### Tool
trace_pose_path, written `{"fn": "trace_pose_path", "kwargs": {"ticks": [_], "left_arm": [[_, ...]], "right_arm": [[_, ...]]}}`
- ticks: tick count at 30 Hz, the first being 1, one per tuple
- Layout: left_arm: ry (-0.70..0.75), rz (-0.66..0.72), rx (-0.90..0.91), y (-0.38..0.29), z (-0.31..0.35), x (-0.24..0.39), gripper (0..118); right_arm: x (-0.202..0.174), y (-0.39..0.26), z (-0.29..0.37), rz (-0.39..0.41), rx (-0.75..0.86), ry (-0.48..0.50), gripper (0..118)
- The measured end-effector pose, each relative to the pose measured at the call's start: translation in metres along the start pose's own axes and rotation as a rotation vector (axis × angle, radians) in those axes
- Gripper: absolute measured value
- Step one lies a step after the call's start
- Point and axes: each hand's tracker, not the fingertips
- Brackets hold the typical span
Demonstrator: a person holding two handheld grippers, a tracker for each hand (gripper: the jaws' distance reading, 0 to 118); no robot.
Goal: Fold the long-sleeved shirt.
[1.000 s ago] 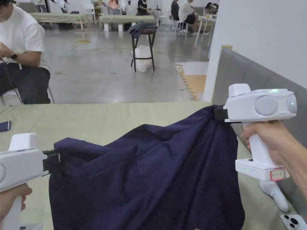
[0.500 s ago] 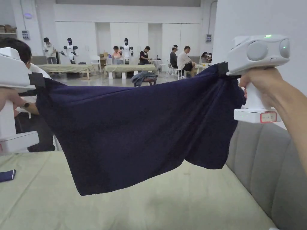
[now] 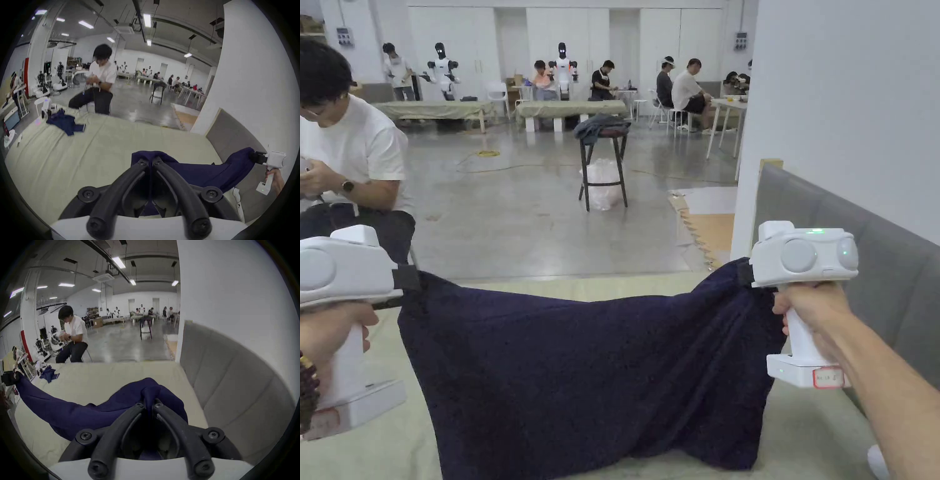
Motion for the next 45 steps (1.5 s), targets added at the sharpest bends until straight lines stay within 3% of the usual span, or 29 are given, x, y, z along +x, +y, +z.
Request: {"fn": "trace_pose_path", "kwargs": {"ticks": [7,10,13,17,20,23,24,28,29,30,31,32,33,36,37,38,39,45], "left_arm": [[-0.03,0.009,-0.027,-0.039,0.042,-0.007,6],[-0.049,-0.05,-0.042,-0.074,0.093,-0.007,6],[-0.058,-0.078,-0.073,-0.134,0.142,-0.018,6],[-0.081,-0.083,-0.298,-0.242,0.175,-0.035,6],[-0.068,-0.099,-0.558,-0.32,0.172,-0.046,6],[-0.014,-0.126,-0.696,-0.368,0.162,-0.048,6],[0.0,-0.149,-0.707,-0.376,0.161,-0.048,6],[0.002,-0.13,-0.699,-0.381,0.155,-0.055,7],[0.005,-0.112,-0.674,-0.375,0.155,-0.057,16],[0.003,-0.105,-0.649,-0.367,0.157,-0.059,36],[0.007,-0.132,-0.625,-0.36,0.167,-0.048,83],[0.021,-0.164,-0.603,-0.353,0.171,-0.046,107],[0.029,-0.182,-0.568,-0.343,0.177,-0.044,110],[0.013,-0.194,-0.453,-0.309,0.187,-0.038,82],[0.013,-0.182,-0.456,-0.298,0.187,-0.036,52],[0.008,-0.177,-0.438,-0.289,0.186,-0.034,18],[-0.018,-0.181,-0.399,-0.282,0.181,-0.032,5],[-0.036,-0.226,-0.338,-0.228,0.12,-0.011,4]], "right_arm": [[0.007,-0.04,0.035,-0.025,-0.011,0.024,4],[0.008,-0.079,0.091,0.062,0.018,0.017,4],[0.011,-0.142,0.146,0.092,-0.009,0.03,4],[0.022,-0.245,0.174,0.106,-0.191,0.019,4],[0.022,-0.32,0.171,0.19,-0.441,0.033,4],[0.02,-0.374,0.152,0.261,-0.646,0.063,4],[0.019,-0.383,0.148,0.288,-0.654,0.067,4],[0.013,-0.366,0.151,0.278,-0.625,0.048,5],[0.013,-0.359,0.157,0.288,-0.597,0.04,15],[0.015,-0.353,0.163,0.273,-0.579,0.044,39],[0.017,-0.347,0.169,0.265,-0.559,0.045,85],[0.018,-0.342,0.176,0.246,-0.531,0.053,115],[0.021,-0.337,0.185,0.244,-0.482,0.047,118],[0.035,-0.315,0.203,0.173,-0.404,0.072,107],[0.027,-0.311,0.211,0.152,-0.411,0.072,82],[0.028,-0.307,0.214,0.144,-0.399,0.079,42],[0.027,-0.306,0.216,0.149,-0.383,0.082,0],[0.023,-0.302,0.211,0.14,-0.363,0.093,1]]}}
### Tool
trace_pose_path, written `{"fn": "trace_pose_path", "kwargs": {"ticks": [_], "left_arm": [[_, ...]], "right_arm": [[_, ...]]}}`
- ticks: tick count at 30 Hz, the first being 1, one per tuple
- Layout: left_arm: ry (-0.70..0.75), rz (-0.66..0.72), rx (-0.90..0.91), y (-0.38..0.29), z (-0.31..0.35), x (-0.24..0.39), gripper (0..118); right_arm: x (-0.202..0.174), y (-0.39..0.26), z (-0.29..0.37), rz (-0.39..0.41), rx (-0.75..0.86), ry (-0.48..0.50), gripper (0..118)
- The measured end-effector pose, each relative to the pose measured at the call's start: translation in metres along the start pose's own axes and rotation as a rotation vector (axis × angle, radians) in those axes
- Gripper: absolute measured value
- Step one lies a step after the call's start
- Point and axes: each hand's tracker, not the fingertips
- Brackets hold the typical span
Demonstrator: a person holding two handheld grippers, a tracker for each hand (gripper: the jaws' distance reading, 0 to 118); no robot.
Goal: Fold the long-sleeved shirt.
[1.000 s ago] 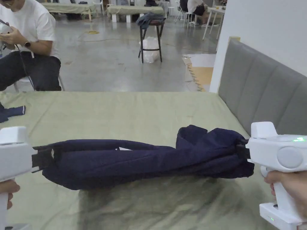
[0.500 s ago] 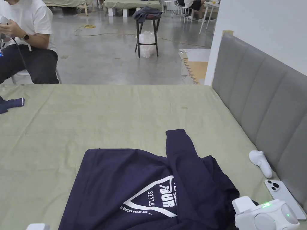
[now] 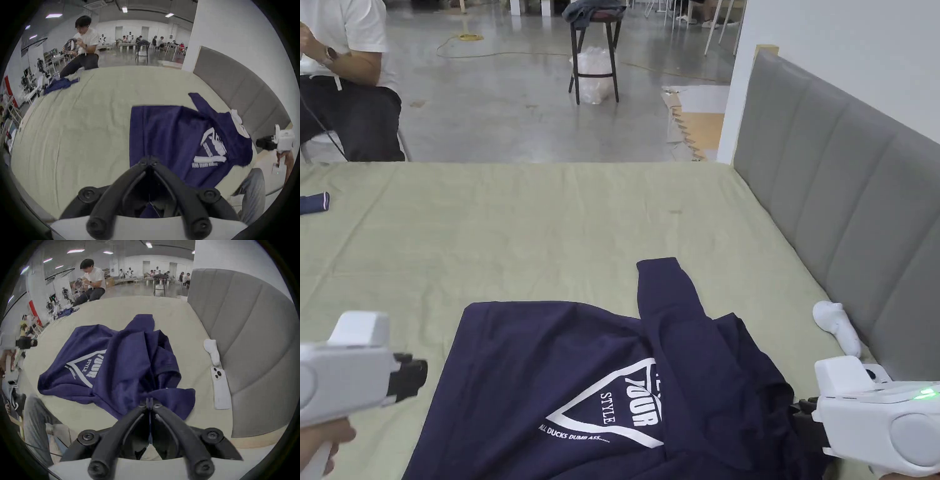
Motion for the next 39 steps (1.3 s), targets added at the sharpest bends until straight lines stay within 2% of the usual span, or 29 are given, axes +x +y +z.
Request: {"fn": "trace_pose_path", "kwargs": {"ticks": [1,2,3,4,5,6,8,9,11,15,17,18,19,20,21,22,23,24,25,29,30,32,34,36,39], "left_arm": [[0.001,-0.002,0.001,0.016,-0.014,0.001,4],[-0.002,-0.003,0.001,0.03,-0.028,0.0,9],[-0.013,-0.001,0.002,0.045,-0.045,-0.001,30],[-0.019,0.0,0.003,0.06,-0.065,-0.003,77],[-0.029,0.005,0.002,0.073,-0.083,-0.005,100],[-0.023,0.005,-0.031,0.084,-0.109,-0.007,100],[0.031,-0.006,-0.097,0.099,-0.151,-0.012,108],[0.057,-0.024,-0.094,0.105,-0.172,-0.014,107],[0.091,-0.06,-0.116,0.109,-0.211,-0.013,94],[0.124,-0.085,-0.237,0.098,-0.271,-0.013,92],[0.122,-0.08,-0.224,0.09,-0.281,-0.012,88],[0.117,-0.05,-0.162,0.087,-0.275,-0.013,88],[0.11,-0.021,-0.165,0.09,-0.27,-0.014,80],[0.112,-0.01,-0.156,0.092,-0.263,-0.014,62],[0.109,-0.016,-0.131,0.094,-0.255,-0.014,26],[0.033,0.0,-0.105,0.096,-0.249,-0.022,7],[0.015,0.022,-0.086,0.095,-0.242,-0.02,7],[0.053,0.021,-0.1,0.095,-0.237,-0.018,7],[0.055,0.014,-0.094,0.096,-0.232,-0.016,7],[0.023,0.021,-0.077,0.104,-0.222,-0.025,8],[0.015,0.035,-0.072,0.107,-0.22,-0.027,8],[0.009,0.043,-0.069,0.107,-0.216,-0.029,8],[0.011,0.032,-0.065,0.107,-0.208,-0.029,8],[0.012,0.032,-0.056,0.106,-0.198,-0.031,8],[0.006,0.045,-0.015,0.11,-0.168,-0.032,8]], "right_arm": [[0.0,0.0,-0.001,-0.002,0.0,0.004,1],[0.0,-0.001,-0.002,-0.004,-0.001,0.004,1],[0.001,-0.003,-0.004,-0.009,-0.004,0.002,1],[0.002,-0.006,-0.007,-0.014,-0.01,0.001,1],[0.003,-0.009,-0.009,-0.023,-0.016,-0.001,1],[0.004,-0.011,-0.012,-0.032,-0.023,-0.003,1],[0.006,-0.016,-0.019,-0.045,-0.043,-0.012,1],[0.007,-0.019,-0.023,-0.045,-0.054,-0.016,1],[0.009,-0.023,-0.031,-0.042,-0.083,-0.006,1],[0.011,-0.026,-0.046,-0.071,-0.124,0.0,1],[0.011,-0.027,-0.048,-0.075,-0.128,-0.01,1],[0.011,-0.026,-0.048,-0.076,-0.128,-0.012,1],[0.011,-0.026,-0.048,-0.08,-0.128,-0.011,1],[0.011,-0.026,-0.048,-0.085,-0.127,-0.013,8],[0.011,-0.026,-0.048,-0.093,-0.123,-0.016,26],[0.01,-0.026,-0.048,-0.108,-0.114,-0.017,62],[0.01,-0.026,-0.049,-0.114,-0.11,-0.023,87],[0.009,-0.027,-0.051,-0.125,-0.113,-0.031,103],[0.008,-0.027,-0.052,-0.126,-0.138,-0.058,103],[0.004,-0.03,-0.066,-0.06,-0.216,-0.083,89],[0.004,-0.031,-0.074,-0.054,-0.242,-0.085,80],[0.007,-0.034,-0.091,-0.038,-0.295,-0.077,48],[0.008,-0.037,-0.099,-0.046,-0.273,-0.036,15],[0.005,-0.034,-0.089,-0.085,-0.262,0.008,13],[0.003,-0.029,-0.063,-0.027,-0.192,-0.018,12]]}}
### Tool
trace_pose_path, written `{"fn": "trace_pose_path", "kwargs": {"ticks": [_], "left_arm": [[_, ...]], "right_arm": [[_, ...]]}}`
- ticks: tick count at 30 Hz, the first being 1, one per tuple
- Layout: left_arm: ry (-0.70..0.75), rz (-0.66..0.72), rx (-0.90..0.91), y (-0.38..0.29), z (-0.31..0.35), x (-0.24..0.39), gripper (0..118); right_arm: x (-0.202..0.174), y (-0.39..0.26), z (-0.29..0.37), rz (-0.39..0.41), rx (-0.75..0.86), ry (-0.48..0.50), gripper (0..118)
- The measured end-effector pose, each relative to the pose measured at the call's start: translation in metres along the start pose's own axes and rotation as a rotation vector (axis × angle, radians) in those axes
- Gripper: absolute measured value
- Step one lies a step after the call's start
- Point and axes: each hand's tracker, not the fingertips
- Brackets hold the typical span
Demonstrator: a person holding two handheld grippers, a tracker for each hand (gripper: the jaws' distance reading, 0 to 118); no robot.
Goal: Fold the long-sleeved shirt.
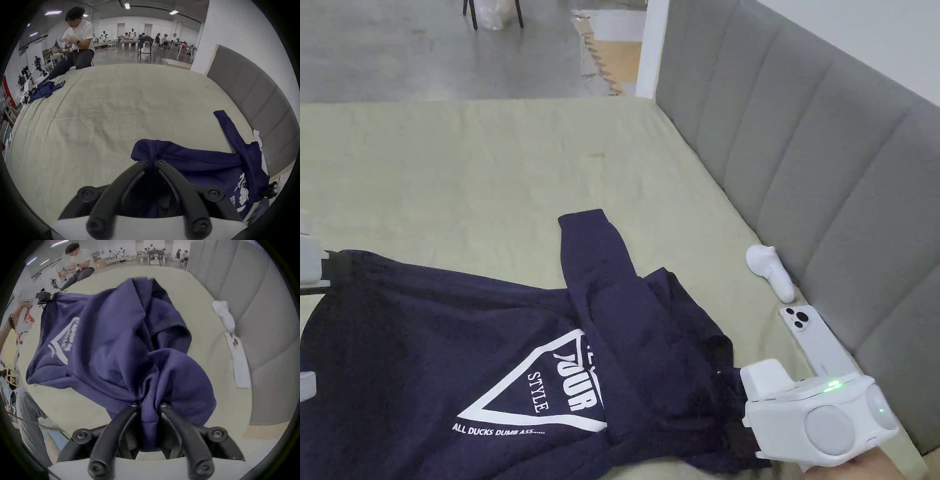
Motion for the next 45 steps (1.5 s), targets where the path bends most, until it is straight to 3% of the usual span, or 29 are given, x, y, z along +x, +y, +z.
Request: {"fn": "trace_pose_path", "kwargs": {"ticks": [2,4,9,15,20,24,30,40,45], "left_arm": [[0.003,0.008,0.038,0.007,0.026,-0.004,8],[0.013,0.008,0.11,0.021,0.058,-0.013,8],[0.039,0.096,0.321,0.064,0.149,-0.036,8],[0.069,0.134,0.518,0.15,0.26,-0.046,8],[0.056,0.185,0.637,0.219,0.321,-0.045,8],[0.114,0.162,0.649,0.242,0.339,-0.026,8],[0.104,0.163,0.614,0.239,0.317,-0.018,8],[0.07,0.148,0.28,0.14,0.139,-0.03,8],[0.061,0.198,0.287,0.093,0.135,-0.036,8]], "right_arm": [[0.011,0.009,0.03,-0.064,0.105,0.066,12],[0.022,0.03,0.063,-0.07,0.216,0.089,12],[0.037,0.14,0.133,0.054,0.417,-0.057,12],[0.035,0.306,0.225,0.091,0.621,-0.111,12],[0.017,0.417,0.281,0.099,0.666,-0.189,12],[0.018,0.446,0.304,0.033,0.707,-0.192,12],[0.028,0.441,0.258,-0.004,0.647,-0.192,12],[0.032,0.361,0.026,-0.04,0.335,-0.093,12],[0.035,0.31,0.011,-0.064,0.362,-0.098,11]]}}
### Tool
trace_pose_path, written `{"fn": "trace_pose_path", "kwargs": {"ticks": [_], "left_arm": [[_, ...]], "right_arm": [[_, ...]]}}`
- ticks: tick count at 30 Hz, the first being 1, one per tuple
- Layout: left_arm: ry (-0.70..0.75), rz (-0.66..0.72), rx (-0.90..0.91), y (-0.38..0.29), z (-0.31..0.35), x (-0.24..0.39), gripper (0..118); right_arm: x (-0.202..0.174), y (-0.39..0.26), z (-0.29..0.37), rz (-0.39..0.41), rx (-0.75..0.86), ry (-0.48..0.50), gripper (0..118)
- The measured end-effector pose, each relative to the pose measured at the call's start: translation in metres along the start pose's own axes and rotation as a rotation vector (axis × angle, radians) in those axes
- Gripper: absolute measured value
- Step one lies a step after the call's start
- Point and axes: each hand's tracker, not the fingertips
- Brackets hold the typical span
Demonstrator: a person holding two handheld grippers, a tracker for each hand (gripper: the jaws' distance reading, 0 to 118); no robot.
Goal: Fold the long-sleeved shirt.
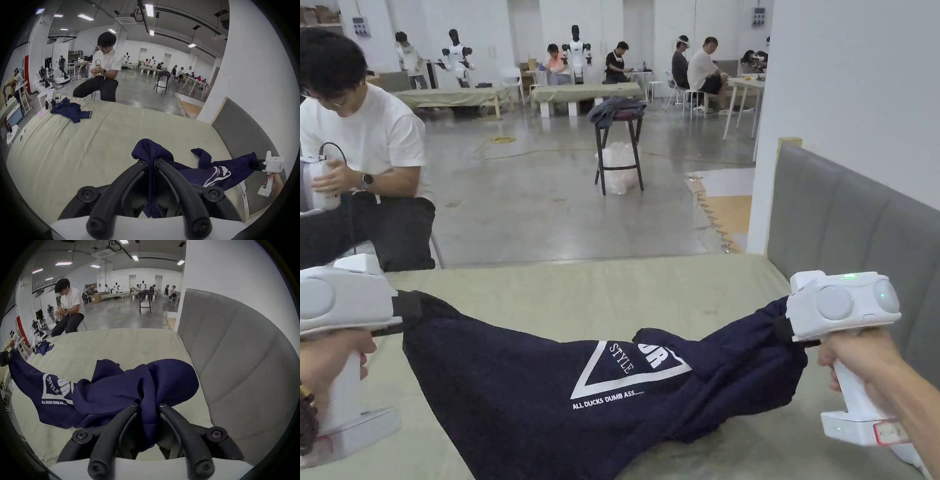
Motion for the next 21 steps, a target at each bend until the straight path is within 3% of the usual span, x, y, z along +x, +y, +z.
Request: {"fn": "trace_pose_path", "kwargs": {"ticks": [2,6,13,16,17,18,20,21], "left_arm": [[-0.012,-0.027,-0.009,-0.02,0.022,-0.009,8],[0.045,-0.086,-0.103,-0.095,0.063,-0.029,8],[0.09,-0.108,-0.564,-0.275,0.056,-0.073,8],[0.08,-0.064,-0.592,-0.309,0.047,-0.083,8],[0.064,-0.021,-0.549,-0.306,0.05,-0.082,9],[0.075,-0.017,-0.518,-0.3,0.055,-0.079,18],[0.099,-0.081,-0.5,-0.285,0.062,-0.075,72],[0.104,-0.123,-0.479,-0.278,0.067,-0.072,94]], "right_arm": [[0.008,-0.029,0.021,0.026,0.014,0.009,11],[0.023,-0.115,0.059,-0.001,-0.022,0.067,11],[0.017,-0.267,0.021,0.093,-0.43,0.087,11],[0.017,-0.268,0.025,-0.007,-0.341,0.084,12],[0.017,-0.262,0.03,0.009,-0.353,0.083,17],[0.016,-0.256,0.035,0.052,-0.322,0.054,33],[0.017,-0.243,0.055,0.14,-0.268,-0.018,102],[0.018,-0.237,0.066,0.149,-0.227,-0.03,118]]}}
